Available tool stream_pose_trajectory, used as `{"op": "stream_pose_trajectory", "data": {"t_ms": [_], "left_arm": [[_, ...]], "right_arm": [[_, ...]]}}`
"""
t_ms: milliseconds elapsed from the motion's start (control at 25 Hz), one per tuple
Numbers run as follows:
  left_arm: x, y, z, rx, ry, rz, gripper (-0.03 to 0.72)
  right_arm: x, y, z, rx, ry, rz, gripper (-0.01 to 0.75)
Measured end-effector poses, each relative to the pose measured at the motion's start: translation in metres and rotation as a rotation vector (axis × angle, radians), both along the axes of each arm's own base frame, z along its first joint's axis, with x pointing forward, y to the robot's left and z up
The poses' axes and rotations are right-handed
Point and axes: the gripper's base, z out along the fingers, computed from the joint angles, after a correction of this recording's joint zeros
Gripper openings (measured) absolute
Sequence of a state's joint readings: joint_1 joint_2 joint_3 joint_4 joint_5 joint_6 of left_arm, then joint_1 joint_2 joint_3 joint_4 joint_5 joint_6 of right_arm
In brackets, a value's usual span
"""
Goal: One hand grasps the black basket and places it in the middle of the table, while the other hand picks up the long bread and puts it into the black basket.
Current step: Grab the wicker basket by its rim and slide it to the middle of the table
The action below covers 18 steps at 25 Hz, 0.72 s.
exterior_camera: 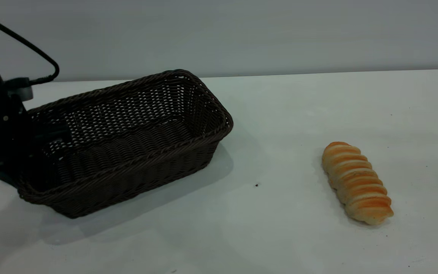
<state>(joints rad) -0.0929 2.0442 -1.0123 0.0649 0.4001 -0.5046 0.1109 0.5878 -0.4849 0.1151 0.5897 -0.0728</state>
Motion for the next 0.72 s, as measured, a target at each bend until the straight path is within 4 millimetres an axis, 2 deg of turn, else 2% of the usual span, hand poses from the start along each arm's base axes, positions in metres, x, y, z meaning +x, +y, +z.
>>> {"op": "stream_pose_trajectory", "data": {"t_ms": [200,360,520,720], "left_arm": [[0.011,-0.013,0.01,-0.051,0.009,-0.12,0.215],[0.017,-0.043,0.017,-0.127,0.006,-0.292,0.143],[0.018,-0.07,0.019,-0.148,0.014,-0.444,0.142],[0.024,-0.075,0.013,-0.151,0.023,-0.436,0.142]], "right_arm": [[0.0,0.0,0.0,0.0,0.0,0.0,0.415],[0.001,0.0,-0.001,0.0,0.004,0.0,0.415],[0.009,0.001,-0.006,0.002,0.043,-0.002,0.415],[0.027,0.004,-0.016,0.021,0.102,-0.011,0.415]]}}
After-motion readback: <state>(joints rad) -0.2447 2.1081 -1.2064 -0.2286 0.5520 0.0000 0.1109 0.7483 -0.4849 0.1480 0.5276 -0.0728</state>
